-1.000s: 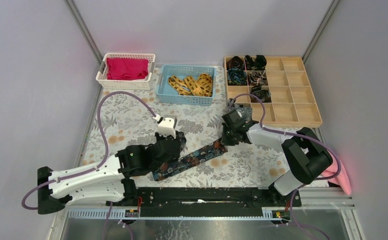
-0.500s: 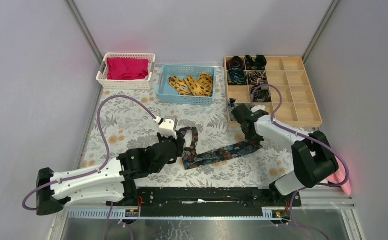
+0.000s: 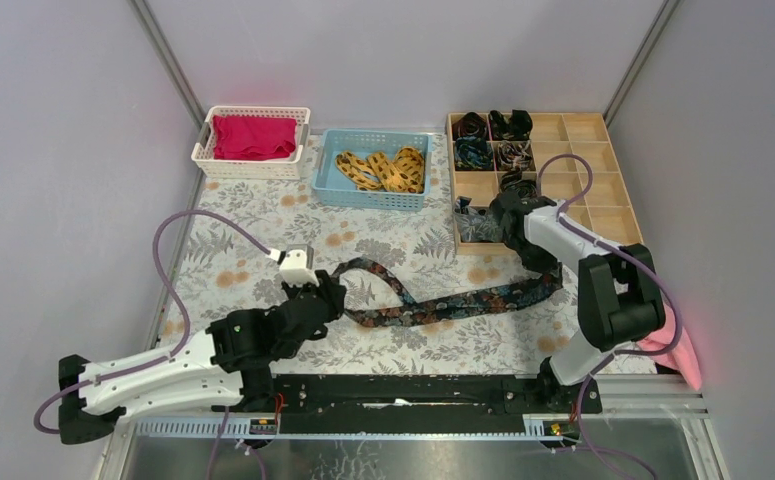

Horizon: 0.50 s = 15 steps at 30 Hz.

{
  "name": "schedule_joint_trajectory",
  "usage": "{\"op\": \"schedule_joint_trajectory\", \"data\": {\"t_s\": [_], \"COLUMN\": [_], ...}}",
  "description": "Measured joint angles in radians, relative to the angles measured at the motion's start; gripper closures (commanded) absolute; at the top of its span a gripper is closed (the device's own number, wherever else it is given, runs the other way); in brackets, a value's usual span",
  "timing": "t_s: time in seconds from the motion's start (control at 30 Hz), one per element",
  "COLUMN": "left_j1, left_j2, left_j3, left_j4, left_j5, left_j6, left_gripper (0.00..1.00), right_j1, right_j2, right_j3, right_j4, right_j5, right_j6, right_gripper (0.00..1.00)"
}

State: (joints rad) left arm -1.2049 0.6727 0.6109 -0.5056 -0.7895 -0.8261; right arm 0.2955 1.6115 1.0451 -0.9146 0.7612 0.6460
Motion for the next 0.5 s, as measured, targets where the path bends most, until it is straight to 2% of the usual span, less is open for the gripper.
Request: {"op": "schedule_joint_trajectory", "data": {"t_s": [0.1,0.17,0.3,0.33,0.43,0.5], "left_j1": [0.000,0.000,0.000,0.000,0.000,0.000], "left_j2": [0.014,0.052,0.155,0.172,0.218,0.224], "left_j3": [-0.046,-0.053,-0.052,-0.052,-0.054,-0.054], "left_j4": [-0.084,-0.143,-0.236,-0.248,-0.284,-0.300], "left_j5": [0.006,0.012,0.038,0.046,0.072,0.074], "left_j6": [-0.103,-0.173,-0.311,-0.326,-0.399,-0.428], "left_gripper": [0.51,0.43,0.15,0.11,0.06,0.04], "right_j1": [-0.026,-0.041,-0.052,-0.052,-0.052,-0.052], "right_j2": [0.034,0.050,0.067,0.069,0.076,0.076], "right_j3": [0.005,0.007,0.016,0.019,0.024,0.024], "right_j4": [-0.027,-0.038,-0.054,-0.059,-0.064,-0.063], "right_j5": [0.025,0.035,0.042,0.043,0.043,0.043], "right_j6": [0.006,0.009,0.016,0.018,0.024,0.024], "right_gripper": [1.00,1.00,0.99,0.92,0.83,0.84]}}
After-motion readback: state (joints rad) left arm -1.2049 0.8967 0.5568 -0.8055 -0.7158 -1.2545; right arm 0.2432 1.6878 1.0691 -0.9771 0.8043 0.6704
